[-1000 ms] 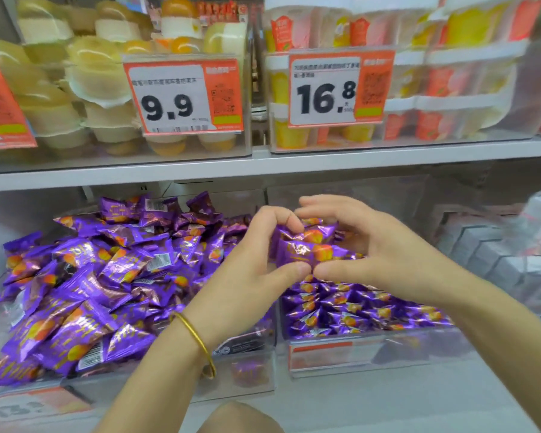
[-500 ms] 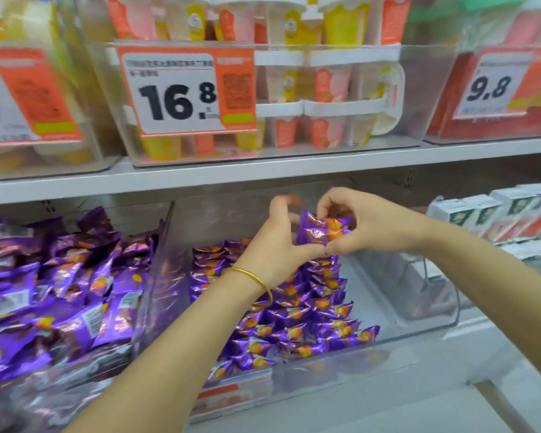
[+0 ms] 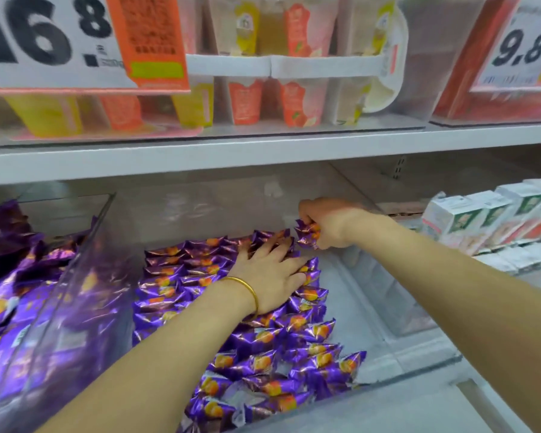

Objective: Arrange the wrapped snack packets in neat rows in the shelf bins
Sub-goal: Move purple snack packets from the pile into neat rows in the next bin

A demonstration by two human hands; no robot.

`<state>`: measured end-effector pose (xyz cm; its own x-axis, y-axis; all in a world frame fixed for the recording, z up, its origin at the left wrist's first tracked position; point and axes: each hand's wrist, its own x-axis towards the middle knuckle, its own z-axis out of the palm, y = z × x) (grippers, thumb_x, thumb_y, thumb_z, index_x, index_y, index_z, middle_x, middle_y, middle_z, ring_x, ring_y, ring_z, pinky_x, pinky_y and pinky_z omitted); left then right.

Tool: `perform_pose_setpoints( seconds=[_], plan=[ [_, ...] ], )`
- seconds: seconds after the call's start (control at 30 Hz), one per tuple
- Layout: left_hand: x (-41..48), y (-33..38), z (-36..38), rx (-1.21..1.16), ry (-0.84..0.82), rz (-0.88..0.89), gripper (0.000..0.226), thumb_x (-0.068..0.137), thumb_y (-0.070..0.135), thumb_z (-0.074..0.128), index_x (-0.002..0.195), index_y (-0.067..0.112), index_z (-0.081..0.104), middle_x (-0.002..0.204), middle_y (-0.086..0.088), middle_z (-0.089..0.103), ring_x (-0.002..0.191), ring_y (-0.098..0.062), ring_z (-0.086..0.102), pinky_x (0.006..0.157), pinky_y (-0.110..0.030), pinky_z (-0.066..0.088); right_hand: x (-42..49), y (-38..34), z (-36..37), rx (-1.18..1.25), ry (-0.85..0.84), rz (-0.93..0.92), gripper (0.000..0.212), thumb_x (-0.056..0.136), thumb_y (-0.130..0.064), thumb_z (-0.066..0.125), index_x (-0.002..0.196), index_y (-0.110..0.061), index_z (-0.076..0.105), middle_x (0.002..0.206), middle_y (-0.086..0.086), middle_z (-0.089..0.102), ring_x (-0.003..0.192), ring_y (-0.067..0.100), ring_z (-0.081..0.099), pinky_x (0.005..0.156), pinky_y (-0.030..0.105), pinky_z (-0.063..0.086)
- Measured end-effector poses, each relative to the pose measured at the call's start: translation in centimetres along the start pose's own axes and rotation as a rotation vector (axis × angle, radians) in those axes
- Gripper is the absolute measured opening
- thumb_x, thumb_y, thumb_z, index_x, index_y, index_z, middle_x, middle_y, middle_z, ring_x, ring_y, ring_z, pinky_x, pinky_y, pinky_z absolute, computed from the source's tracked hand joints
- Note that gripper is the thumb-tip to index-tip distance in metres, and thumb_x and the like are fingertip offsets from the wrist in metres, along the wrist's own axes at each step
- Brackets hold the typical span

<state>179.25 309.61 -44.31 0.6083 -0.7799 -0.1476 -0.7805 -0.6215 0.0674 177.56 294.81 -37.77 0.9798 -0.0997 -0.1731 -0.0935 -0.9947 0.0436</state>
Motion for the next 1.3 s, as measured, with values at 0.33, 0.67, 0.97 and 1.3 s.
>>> perform_pose_setpoints(
  seconds=[0.33, 0.67, 0.97, 1.3],
  plan=[
    [-0.4, -0.3, 0.3, -0.025, 0.002, 0.006, 0.048, 0.099, 0.048, 0.016, 0.147, 0.041, 0.014, 0.159, 0.005, 0.000, 0.145, -0.017, -0.007, 0.115, -0.052, -0.003, 1.1, -0.1, 4.6, -0.170, 0.206, 0.052, 0.036, 0.086, -0.012, 0.059, 0.120, -0.013, 0.048, 0.117, 0.013, 0.053, 0.117, 0.033, 0.045, 0.081, 0.032, 0.040],
    [-0.4, -0.4, 0.1, -0.052, -0.012, 0.006, 0.049, 0.098, 0.051, 0.018, 0.147, 0.042, 0.014, 0.159, 0.005, 0.000, 0.145, -0.016, -0.007, 0.115, -0.052, -0.003, 1.4, 0.1, 5.0, 0.061, 0.243, 0.084, 0.039, 0.083, 0.000, 0.059, 0.119, -0.006, 0.048, 0.121, 0.014, 0.048, 0.111, 0.034, 0.051, 0.079, 0.035, 0.045],
    [-1.5, -0.7, -1.0, -0.047, -0.025, -0.019, 0.053, 0.097, 0.052, 0.025, 0.147, 0.038, 0.017, 0.159, 0.005, -0.001, 0.145, -0.017, -0.004, 0.116, -0.052, 0.001, 0.6, 0.6, 4.8, 0.171, 0.331, 0.102, 0.030, 0.081, 0.001, 0.058, 0.112, -0.002, 0.056, 0.115, 0.017, 0.056, 0.105, 0.035, 0.055, 0.082, 0.032, 0.046],
    [-12.3, -1.0, -6.1, -0.139, 0.313, -0.016, 0.049, 0.095, 0.039, 0.046, 0.141, 0.025, 0.039, 0.154, -0.004, 0.023, 0.141, -0.021, 0.017, 0.115, -0.039, 0.020, -6.4, -6.5, 1.9, 0.838, 0.557, -0.013, 0.020, 0.080, -0.010, 0.071, 0.099, -0.014, 0.066, 0.096, 0.002, 0.067, 0.088, 0.018, 0.064, 0.088, 0.032, 0.048]
  ],
)
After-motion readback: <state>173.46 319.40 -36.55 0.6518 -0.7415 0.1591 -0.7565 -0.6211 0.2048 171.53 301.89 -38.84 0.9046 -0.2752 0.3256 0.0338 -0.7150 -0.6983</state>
